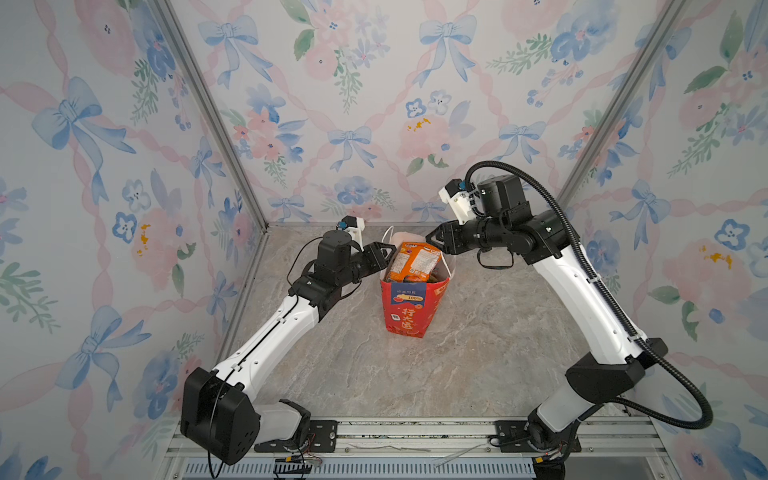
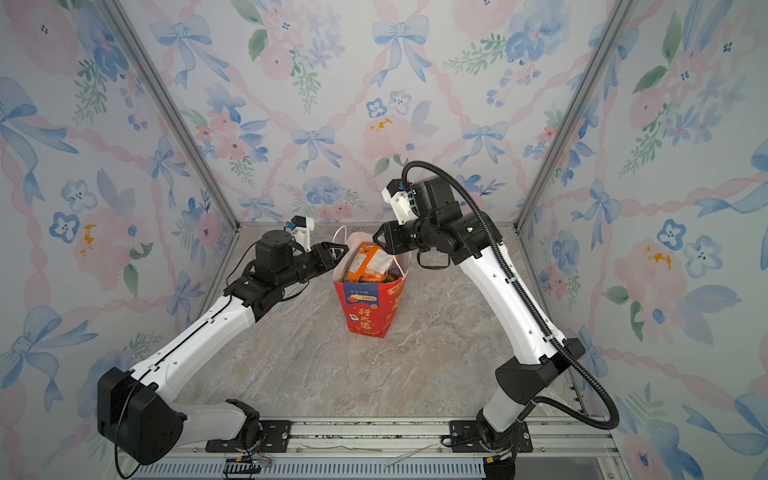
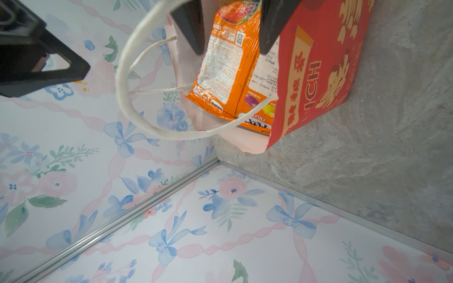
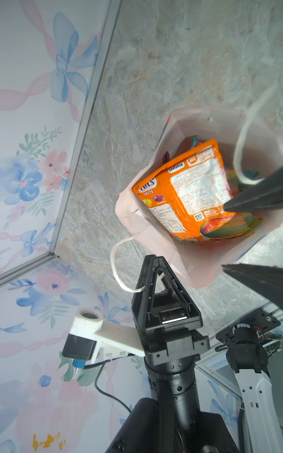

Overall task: Place the snacks into the paper bag
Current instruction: 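Open the left gripper off the bag rim while the right gripper withdraws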

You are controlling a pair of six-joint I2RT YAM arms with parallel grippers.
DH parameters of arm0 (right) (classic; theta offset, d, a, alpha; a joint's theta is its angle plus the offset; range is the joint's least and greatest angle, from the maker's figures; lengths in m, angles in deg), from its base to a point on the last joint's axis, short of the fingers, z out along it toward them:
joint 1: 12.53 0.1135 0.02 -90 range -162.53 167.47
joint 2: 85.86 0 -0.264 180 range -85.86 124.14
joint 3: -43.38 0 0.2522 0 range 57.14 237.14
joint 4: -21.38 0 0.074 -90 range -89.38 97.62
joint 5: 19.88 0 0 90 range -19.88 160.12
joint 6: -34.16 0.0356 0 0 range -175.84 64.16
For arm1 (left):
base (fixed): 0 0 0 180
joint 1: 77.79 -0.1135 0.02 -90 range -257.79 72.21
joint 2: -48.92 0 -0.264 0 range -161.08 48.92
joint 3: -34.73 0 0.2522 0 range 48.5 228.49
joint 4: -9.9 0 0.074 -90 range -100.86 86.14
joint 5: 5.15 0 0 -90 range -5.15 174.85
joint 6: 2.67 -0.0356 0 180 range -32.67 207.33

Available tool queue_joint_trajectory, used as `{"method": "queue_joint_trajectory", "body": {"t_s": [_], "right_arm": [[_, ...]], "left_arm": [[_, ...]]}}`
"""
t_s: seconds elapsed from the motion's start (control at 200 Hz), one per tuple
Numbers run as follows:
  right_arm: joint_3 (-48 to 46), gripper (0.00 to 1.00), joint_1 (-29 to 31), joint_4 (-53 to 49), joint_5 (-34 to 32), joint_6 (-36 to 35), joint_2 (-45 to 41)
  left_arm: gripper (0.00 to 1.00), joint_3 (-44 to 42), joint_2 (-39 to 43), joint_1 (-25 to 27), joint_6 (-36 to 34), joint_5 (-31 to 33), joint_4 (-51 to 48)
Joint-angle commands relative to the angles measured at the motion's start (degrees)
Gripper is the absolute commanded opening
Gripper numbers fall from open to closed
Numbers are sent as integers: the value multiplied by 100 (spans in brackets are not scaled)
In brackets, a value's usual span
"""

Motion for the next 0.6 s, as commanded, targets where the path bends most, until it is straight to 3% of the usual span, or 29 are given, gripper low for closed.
{"method": "queue_joint_trajectory", "body": {"t_s": [0.0,0.455,0.53,0.565,0.595], "right_arm": [[-125,39,-249,-5,221,-128,-370],[-1267,53,-1706,482,649,-82,-1656],[-1487,55,-2043,563,706,-119,-1788],[-1614,56,-2194,633,739,-152,-1849],[-1740,56,-2315,708,783,-179,-1902]], "left_arm": [[47,22,377,12,-174,162,-32],[73,126,1445,-19,-783,1041,-649],[81,158,1570,-38,-931,1308,-788],[97,142,1630,-45,-1011,1420,-823],[98,147,1673,-65,-1060,1536,-848]]}}
